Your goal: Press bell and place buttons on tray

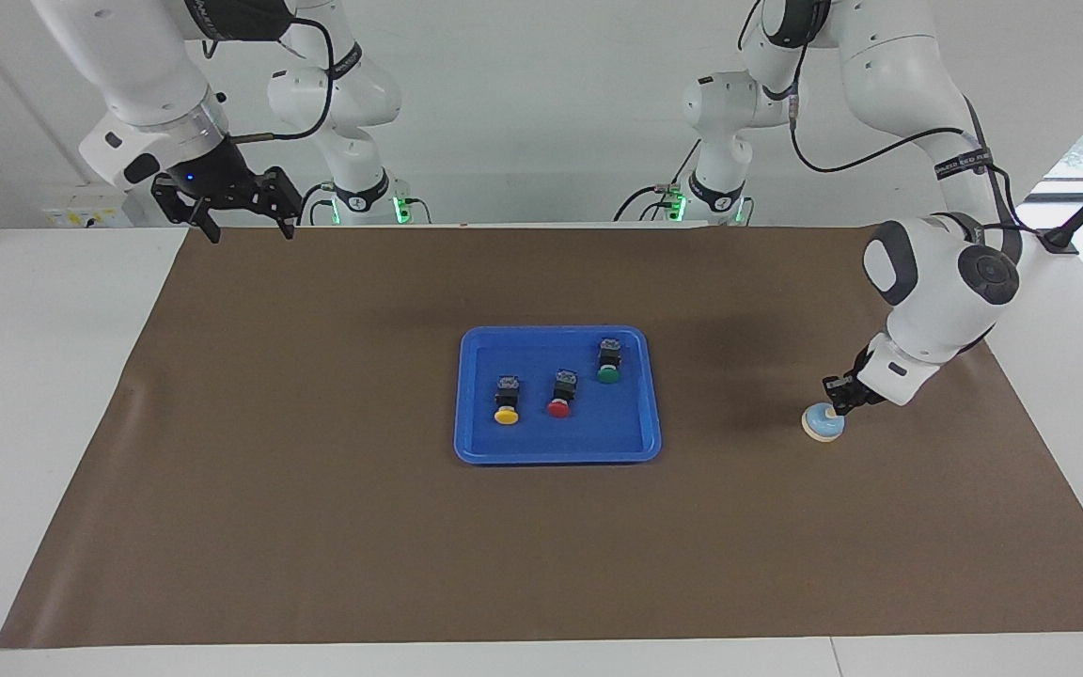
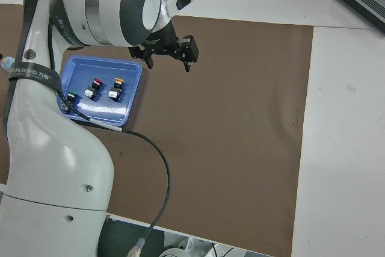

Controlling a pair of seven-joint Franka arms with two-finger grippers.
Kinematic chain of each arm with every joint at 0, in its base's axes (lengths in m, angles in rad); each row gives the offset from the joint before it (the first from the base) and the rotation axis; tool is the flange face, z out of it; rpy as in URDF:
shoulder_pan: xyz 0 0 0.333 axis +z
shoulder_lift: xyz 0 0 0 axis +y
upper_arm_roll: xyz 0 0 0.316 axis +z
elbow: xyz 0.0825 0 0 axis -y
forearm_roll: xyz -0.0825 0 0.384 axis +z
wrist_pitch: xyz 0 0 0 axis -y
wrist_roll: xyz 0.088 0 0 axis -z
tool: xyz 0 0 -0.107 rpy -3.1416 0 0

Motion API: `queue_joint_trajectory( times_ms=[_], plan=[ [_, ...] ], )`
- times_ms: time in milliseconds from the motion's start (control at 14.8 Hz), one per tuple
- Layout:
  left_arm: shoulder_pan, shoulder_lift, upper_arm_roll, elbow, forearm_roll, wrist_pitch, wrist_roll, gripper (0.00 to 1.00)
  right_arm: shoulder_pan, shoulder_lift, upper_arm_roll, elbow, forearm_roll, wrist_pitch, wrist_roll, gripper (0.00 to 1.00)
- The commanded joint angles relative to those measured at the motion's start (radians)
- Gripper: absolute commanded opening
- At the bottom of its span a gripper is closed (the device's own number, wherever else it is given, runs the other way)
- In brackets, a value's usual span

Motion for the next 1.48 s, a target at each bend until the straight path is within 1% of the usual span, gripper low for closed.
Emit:
queue_joint_trajectory(
  times_ms=[0,135,337,404,539,674,741,808,876,943,1010,1078,1280,1415],
  plan=[
    [-0.008,-0.026,0.008,-0.062,0.0,0.058,-0.013,0.0,-0.027,-0.019,0.023,-0.053,-0.004,0.06,-0.022,1.0],
    [-0.008,-0.026,0.008,-0.085,0.0,0.079,-0.014,0.0,-0.027,-0.016,0.023,-0.046,-0.006,0.057,-0.02,1.0],
    [-0.01,-0.031,0.008,-0.162,0.0,0.193,-0.013,0.0,-0.025,-0.014,0.023,-0.039,-0.027,0.052,-0.022,1.0],
    [-0.01,-0.031,0.008,-0.158,0.0,0.188,-0.013,0.0,-0.024,-0.014,0.021,-0.039,-0.029,0.051,-0.022,1.0],
    [-0.01,-0.031,0.009,-0.135,0.0,0.15,-0.013,0.0,-0.018,-0.017,0.023,-0.039,-0.04,0.049,-0.022,1.0],
    [-0.008,-0.039,0.009,-0.063,0.0,0.046,-0.01,0.0,-0.016,-0.019,0.023,-0.041,-0.04,0.051,-0.02,1.0],
    [-0.007,-0.057,0.008,-0.037,0.0,0.005,-0.008,0.03,-0.016,-0.019,0.021,-0.041,-0.038,0.051,-0.017,1.0],
    [-0.005,-0.081,0.006,-0.026,0.0,-0.026,-0.008,0.34,-0.019,-0.019,0.021,-0.041,-0.038,0.051,-0.017,1.0],
    [-0.007,-0.118,0.008,-0.021,0.0,-0.055,-0.008,0.59,-0.021,-0.019,0.021,-0.041,-0.037,0.051,-0.016,1.0],
    [-0.007,-0.15,0.008,-0.018,0.0,-0.088,-0.008,0.79,-0.022,-0.019,0.021,-0.042,-0.037,0.051,-0.016,1.0],
    [-0.007,-0.181,0.008,-0.018,0.0,-0.115,-0.008,0.94,-0.024,-0.02,0.021,-0.044,-0.035,0.048,-0.016,1.0],
    [-0.007,-0.216,0.008,-0.018,0.0,-0.146,-0.008,1.0,-0.024,-0.02,0.021,-0.042,-0.035,0.047,-0.016,1.0],
    [-0.004,-0.324,0.006,-0.018,0.0,-0.265,-0.005,1.0,-0.024,-0.02,0.021,-0.042,-0.035,0.047,-0.016,1.0],
    [-0.008,-0.374,0.006,-0.016,0.0,-0.33,-0.008,1.0,-0.024,-0.02,0.021,-0.042,-0.035,0.047,-0.016,1.0]
  ],
)
